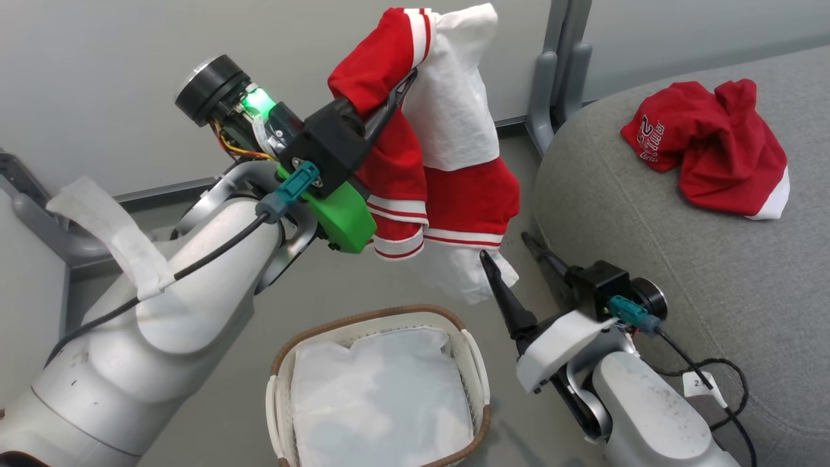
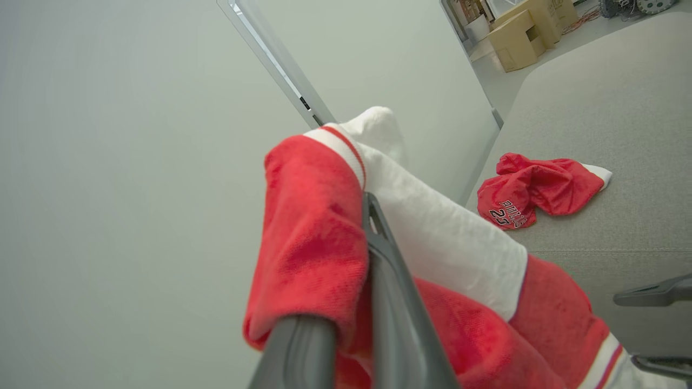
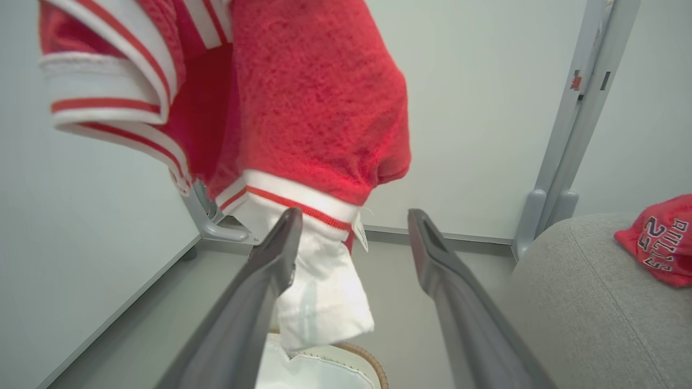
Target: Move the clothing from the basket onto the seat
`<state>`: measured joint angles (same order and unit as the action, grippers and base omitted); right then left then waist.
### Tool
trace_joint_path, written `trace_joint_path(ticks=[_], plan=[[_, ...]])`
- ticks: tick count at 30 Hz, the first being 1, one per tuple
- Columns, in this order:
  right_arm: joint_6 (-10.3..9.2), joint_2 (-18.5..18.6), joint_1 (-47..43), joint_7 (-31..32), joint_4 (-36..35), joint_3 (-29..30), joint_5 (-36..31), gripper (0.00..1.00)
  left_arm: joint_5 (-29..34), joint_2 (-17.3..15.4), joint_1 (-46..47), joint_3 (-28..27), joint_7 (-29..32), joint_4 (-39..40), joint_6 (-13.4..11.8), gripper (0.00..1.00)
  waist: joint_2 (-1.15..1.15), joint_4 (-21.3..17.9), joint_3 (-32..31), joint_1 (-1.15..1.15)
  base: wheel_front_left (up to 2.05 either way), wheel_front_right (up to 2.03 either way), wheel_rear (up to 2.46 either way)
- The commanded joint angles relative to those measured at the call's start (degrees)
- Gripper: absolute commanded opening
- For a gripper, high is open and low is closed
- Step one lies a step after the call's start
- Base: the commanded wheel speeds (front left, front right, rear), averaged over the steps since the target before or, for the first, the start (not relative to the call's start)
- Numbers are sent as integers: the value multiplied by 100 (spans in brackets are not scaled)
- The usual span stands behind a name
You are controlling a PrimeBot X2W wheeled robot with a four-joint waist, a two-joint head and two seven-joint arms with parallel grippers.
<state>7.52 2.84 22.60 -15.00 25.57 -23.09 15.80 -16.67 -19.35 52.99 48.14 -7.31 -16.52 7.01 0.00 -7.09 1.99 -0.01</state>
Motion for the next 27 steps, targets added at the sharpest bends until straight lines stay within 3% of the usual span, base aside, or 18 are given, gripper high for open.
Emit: trace_joint_path(ticks=[1, 11, 20, 27], plan=[[-6, 68, 154, -28, 132, -123, 147, 100, -1, -11, -76, 4, 5, 66, -18, 0, 0, 35, -7, 1, 0, 0, 0], [-6, 475, 1042, -22, 1000, -893, 1172, 100, 4, 74, -18, 129, 2, 263, -38, 0, 0, 157, 2, 1, 0, 0, 0], [-6, 898, 1799, -4, 814, -2528, 2535, 100, -17, 138, 13, 260, -20, 392, -36, 0, 0, 228, 46, 1, 0, 0, 0], [-6, 834, 2286, -23, 915, -2893, 2782, 100, -87, 168, -27, 299, -32, 468, -53, 0, 0, 313, 29, 1, 0, 0, 0]])
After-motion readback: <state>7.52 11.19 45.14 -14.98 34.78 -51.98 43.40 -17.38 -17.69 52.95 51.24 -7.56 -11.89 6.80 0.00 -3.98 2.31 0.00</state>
